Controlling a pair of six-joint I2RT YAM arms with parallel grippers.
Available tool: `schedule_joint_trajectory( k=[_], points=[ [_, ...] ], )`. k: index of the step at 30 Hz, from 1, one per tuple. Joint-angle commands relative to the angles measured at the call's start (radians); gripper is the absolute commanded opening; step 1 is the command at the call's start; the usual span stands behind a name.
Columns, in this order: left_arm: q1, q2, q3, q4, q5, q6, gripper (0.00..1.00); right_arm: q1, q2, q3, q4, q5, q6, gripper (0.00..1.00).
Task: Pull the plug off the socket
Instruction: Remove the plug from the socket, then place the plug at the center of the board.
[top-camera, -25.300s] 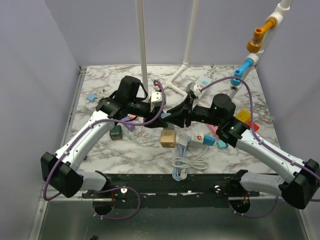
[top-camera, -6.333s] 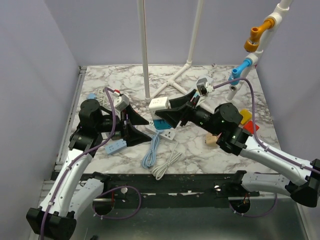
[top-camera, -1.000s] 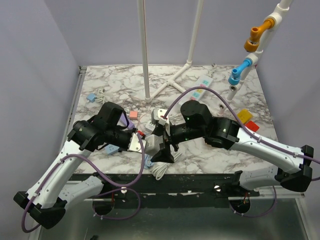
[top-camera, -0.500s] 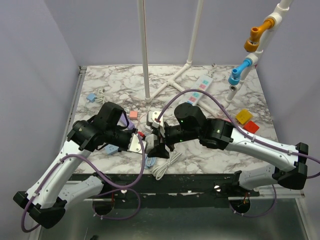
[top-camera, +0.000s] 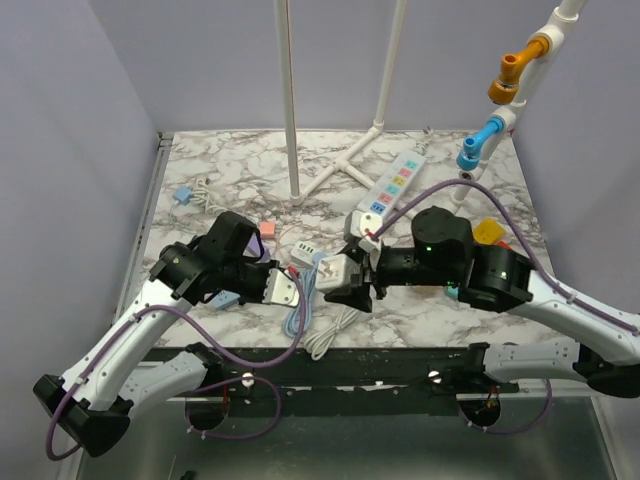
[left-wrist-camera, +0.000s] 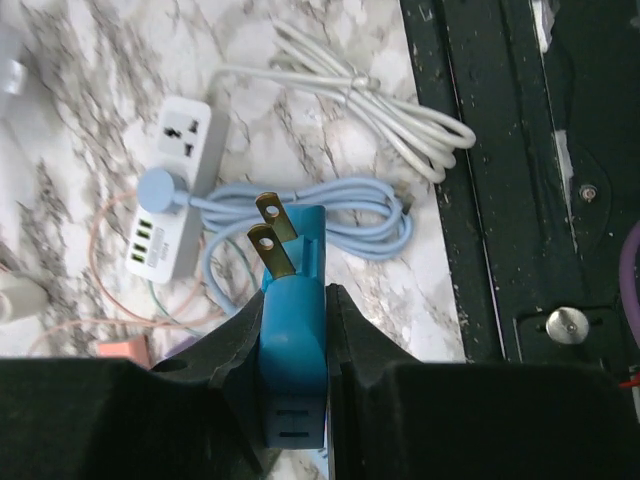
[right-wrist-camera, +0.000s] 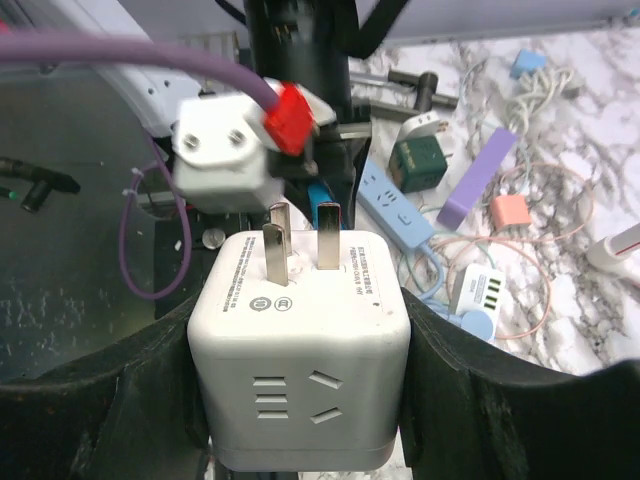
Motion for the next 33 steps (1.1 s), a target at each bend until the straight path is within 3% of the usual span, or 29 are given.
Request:
schedule_joint_trajectory(
  k=[1, 5, 10, 13, 18, 25, 28, 30, 33],
  points=[
    [0.001, 0.033, -0.023, -0.023, -0.140, -0.064, 0.00, 0.002, -0.046, 0.032, -0.060, 0.052, -0.003, 0.01],
    [0.003, 0.051, -0.012, 0.019, -0.201, -0.116, 0.00, 0.002, -0.063, 0.016, -0.092, 0.128, 0.021, 0.01],
    [0.034, 0.096, -0.025, 0.191, -0.314, -0.288, 0.00, -0.002, -0.081, -0.104, -0.038, 0.489, 0.144, 0.01],
    [0.139, 0.185, 0.051, 0.214, -0.285, -0.450, 0.00, -0.040, -0.025, -0.175, -0.027, 0.604, 0.248, 0.01],
    [0.313, 0.371, 0.165, 0.186, -0.279, -0.564, 0.00, -0.305, 0.107, -0.287, 0.015, 0.501, 0.431, 0.01],
    [0.431, 0.592, 0.285, 0.143, -0.364, -0.656, 0.00, -0.417, 0.270, -0.383, 0.137, 0.527, 0.490, 0.01],
    [0.470, 0.662, 0.314, 0.126, -0.385, -0.681, 0.00, -0.453, 0.309, -0.421, 0.169, 0.541, 0.520, 0.15],
    [0.495, 0.693, 0.308, 0.132, -0.387, -0.686, 0.00, -0.466, 0.323, -0.451, 0.189, 0.571, 0.533, 0.31],
    [0.516, 0.717, 0.281, 0.153, -0.413, -0.674, 0.01, -0.493, 0.332, -0.497, 0.209, 0.601, 0.544, 0.42]
  ],
)
